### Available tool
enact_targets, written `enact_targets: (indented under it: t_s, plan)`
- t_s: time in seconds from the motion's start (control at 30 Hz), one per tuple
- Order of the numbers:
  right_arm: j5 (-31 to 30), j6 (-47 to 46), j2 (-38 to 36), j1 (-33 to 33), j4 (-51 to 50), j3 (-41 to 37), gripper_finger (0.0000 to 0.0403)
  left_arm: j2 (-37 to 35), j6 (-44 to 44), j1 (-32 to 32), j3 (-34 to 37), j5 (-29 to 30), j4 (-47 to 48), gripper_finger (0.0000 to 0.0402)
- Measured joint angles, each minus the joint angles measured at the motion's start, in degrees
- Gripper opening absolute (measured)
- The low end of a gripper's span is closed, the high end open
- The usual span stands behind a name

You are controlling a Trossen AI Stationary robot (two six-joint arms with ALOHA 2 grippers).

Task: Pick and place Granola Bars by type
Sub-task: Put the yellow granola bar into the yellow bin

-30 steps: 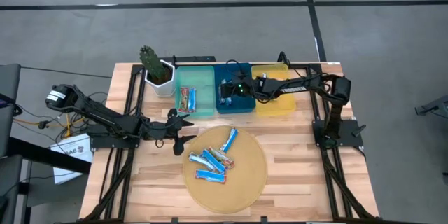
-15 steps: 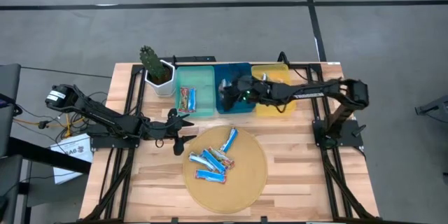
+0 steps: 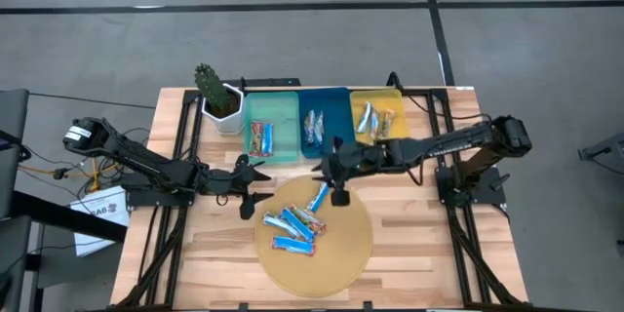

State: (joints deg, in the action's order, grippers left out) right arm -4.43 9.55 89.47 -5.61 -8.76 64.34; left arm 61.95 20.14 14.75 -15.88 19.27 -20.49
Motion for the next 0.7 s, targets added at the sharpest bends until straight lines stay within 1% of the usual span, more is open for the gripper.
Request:
enact_targets:
  t_s: [0.27,0.7]
  plan:
    - [-0.04,10.40,0.00,-4.60,-5.59,0.00,0.0093,0.00,1.90,0.02,0.01,0.04,-0.14,0.0249]
    - [-0.08,11.02,0.02,-5.53,-5.15,0.00,0.0093,0.00,2.34,0.01,0.02,0.09,-2.95,0.0249]
